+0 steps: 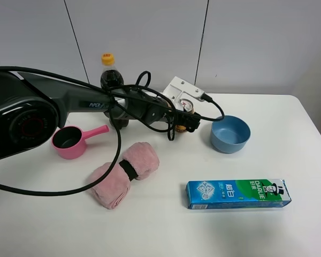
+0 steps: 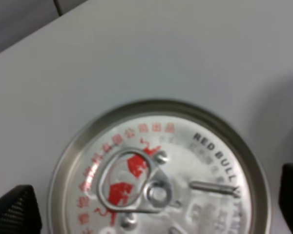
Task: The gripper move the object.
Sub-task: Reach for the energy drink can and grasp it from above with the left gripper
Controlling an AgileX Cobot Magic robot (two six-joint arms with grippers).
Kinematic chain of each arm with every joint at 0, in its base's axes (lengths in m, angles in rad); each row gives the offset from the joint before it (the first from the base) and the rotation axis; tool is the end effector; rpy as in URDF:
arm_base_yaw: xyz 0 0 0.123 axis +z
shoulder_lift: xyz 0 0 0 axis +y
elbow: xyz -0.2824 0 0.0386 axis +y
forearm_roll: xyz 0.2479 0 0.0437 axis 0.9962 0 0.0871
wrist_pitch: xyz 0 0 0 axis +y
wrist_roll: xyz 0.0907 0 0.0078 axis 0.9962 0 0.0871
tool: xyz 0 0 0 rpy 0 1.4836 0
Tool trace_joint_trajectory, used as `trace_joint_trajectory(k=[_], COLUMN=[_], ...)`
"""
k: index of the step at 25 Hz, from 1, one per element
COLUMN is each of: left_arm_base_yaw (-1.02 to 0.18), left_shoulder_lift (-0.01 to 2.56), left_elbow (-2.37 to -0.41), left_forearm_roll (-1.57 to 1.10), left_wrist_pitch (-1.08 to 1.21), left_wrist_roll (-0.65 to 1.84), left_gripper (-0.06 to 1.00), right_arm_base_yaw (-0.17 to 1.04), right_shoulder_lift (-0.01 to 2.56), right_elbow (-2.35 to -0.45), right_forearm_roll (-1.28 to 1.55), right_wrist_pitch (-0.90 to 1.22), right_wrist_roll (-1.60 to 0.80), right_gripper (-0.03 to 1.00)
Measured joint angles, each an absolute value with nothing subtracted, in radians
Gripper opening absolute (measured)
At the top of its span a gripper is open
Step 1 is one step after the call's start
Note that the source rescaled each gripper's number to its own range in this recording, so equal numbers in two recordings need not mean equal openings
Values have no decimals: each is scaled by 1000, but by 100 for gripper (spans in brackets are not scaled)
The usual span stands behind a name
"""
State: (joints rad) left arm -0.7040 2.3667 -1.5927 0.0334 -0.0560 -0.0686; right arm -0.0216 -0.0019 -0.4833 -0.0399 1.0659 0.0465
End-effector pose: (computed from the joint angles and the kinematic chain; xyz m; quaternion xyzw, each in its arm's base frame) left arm 0.3887 -0.3303 0.0972 0.2930 0.8421 -0.1644 0.4220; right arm -0.0036 -0.0031 0.2722 0.0299 0.8577 -0.0136 0.5131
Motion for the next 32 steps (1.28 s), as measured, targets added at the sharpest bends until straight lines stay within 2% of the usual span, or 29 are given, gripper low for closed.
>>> trace_joint_trajectory(k=[22, 23, 25, 26, 27, 28, 32], left_arm_base_yaw=[-704, -704, -704, -704, -704, -704, -704], left_shoulder_lift=[2402, 2403, 2403, 2403, 2403, 2403, 2403], left_elbow=[-1608, -1608, -1608, -1608, -1608, -1608, -1608], left_forearm_roll=[35, 35, 35, 35, 35, 37, 50], left_wrist_pitch=[-108, -112, -122, -122, -124, -125, -124], left_wrist_roll=[-71, -71, -71, -72, -72, -71, -80], left_gripper=[99, 94, 64, 37, 3, 0, 2], right_arm_base_yaw=[-22, -22, -22, -22, -22, -22, -22], right_shoulder_lift=[-2, -2, -2, -2, -2, -2, -2], right_elbow=[-483, -483, -483, -483, -483, -483, -483], right_forearm_roll=[-40, -40, -40, -40, -40, -40, -40], right_wrist_pitch=[1066, 1066, 1066, 1066, 1066, 1066, 1066], right_wrist_roll=[46, 46, 46, 46, 46, 46, 46], right_gripper=[100, 100, 100, 100, 100, 100, 100])
